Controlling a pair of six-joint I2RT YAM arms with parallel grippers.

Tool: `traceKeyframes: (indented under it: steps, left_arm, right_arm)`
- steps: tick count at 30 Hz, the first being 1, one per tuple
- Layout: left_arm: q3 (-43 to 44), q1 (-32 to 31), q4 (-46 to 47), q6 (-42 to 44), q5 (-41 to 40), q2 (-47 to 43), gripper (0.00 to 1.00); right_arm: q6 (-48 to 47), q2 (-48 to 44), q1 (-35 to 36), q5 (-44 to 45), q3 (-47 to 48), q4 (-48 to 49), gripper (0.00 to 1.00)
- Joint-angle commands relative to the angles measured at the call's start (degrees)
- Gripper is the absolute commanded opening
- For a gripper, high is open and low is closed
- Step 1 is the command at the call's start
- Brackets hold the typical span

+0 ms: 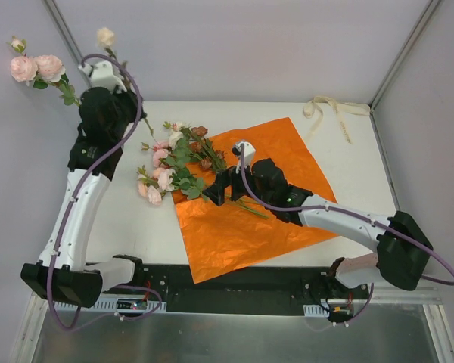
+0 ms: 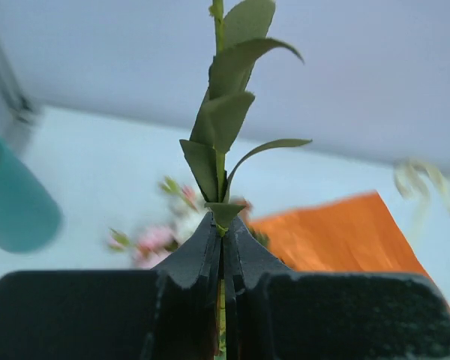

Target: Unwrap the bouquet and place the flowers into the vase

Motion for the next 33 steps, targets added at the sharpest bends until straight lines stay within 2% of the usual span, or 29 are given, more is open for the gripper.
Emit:
traceKeyframes:
  steps: [1, 9, 16, 24, 33]
  left_arm:
    - [11.6, 6.1, 3.5, 10.2, -10.4, 2.5, 0.00]
    - [27.5, 15.8, 6.7, 14.1, -14.8, 13.8, 0.00]
    - [38.1, 17.1, 6.4, 19.4, -15.9, 21.5, 0.00]
    - [39.4, 17.4, 6.0, 25.2, -19.2, 23.5, 0.00]
    - [39.5, 17.6, 5.0, 25.2, -18.1, 23.7, 0.00]
  right_arm:
    - [0.7, -5.2, 0.2, 1.8, -2.8, 3.8, 0.99]
    - [0.2, -7.9, 0.3, 2.6, -5.2, 4.0, 0.99]
    - [0.0, -8.4, 0.2, 3.6, -7.5, 5.4, 0.99]
    - [-1.5, -7.8, 0.3, 3.5, -7.5, 5.4, 0.99]
    - [-1.7, -6.9, 0.2, 3.6, -7.6, 5.4, 0.99]
